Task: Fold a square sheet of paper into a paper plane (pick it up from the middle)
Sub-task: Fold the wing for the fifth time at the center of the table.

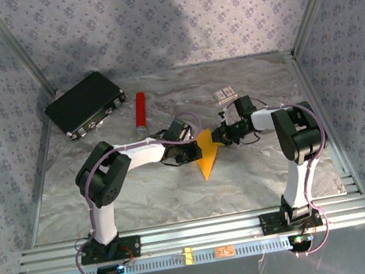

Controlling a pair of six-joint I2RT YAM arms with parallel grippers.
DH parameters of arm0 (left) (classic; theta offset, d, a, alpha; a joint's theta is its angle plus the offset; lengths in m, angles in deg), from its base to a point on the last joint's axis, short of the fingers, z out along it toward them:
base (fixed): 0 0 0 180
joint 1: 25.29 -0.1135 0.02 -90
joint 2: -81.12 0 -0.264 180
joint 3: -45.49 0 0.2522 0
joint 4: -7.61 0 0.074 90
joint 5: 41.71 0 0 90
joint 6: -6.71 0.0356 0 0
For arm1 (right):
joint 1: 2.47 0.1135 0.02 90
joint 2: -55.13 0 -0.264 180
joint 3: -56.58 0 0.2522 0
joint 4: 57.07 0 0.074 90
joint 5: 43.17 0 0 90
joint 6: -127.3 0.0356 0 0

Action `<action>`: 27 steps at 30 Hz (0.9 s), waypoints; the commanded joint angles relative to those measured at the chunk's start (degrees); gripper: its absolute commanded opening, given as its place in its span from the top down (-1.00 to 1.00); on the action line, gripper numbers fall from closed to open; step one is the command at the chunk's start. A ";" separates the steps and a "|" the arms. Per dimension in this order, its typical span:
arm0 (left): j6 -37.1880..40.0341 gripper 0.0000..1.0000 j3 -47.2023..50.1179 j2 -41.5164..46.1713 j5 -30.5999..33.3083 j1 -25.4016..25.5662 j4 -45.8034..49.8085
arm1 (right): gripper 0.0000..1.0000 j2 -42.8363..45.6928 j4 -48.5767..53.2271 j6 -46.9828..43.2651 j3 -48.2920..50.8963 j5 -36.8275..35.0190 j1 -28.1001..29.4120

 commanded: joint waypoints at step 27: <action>19.78 0.13 -3.22 8.39 20.53 12.17 12.89 | 0.91 16.29 -23.08 38.11 16.21 -20.22 7.17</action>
